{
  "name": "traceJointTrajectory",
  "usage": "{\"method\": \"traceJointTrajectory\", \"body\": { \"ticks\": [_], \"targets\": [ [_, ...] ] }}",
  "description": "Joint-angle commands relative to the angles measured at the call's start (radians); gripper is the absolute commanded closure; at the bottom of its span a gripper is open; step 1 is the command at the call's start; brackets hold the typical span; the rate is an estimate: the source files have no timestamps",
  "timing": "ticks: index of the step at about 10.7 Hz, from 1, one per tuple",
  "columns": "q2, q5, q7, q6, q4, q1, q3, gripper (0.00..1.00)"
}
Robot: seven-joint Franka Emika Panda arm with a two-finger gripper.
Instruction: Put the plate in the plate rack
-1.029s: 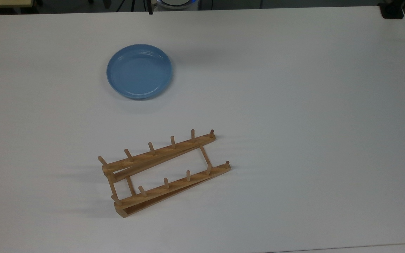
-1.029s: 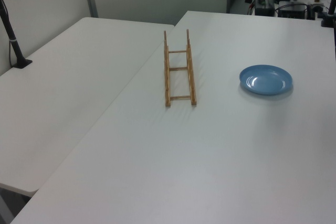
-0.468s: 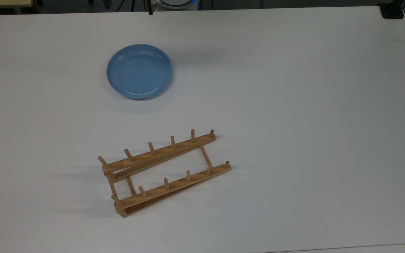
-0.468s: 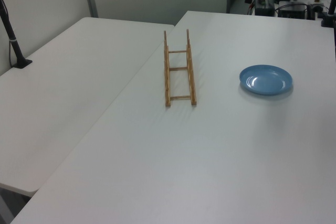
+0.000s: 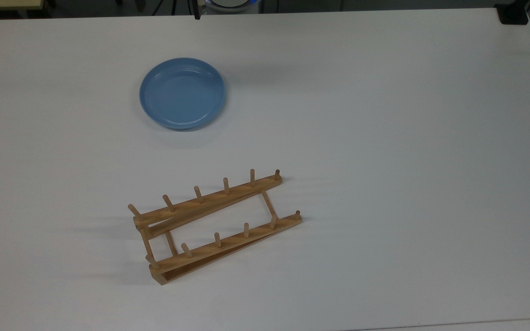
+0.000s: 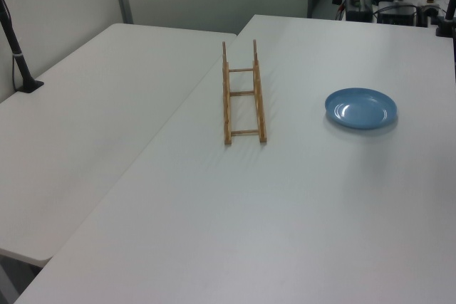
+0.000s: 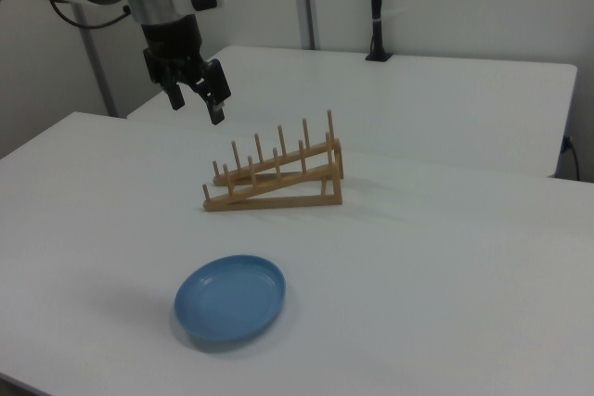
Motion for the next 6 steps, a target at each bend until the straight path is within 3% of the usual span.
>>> {"method": "traceJointTrajectory", "body": {
  "ticks": [1,6],
  "targets": [
    [0.007,-0.003,-0.007,0.005,0.014,0.008,-0.002,0.0],
    [0.007,-0.003,-0.012,0.003,0.011,0.01,0.001,0.0]
  ]
}}
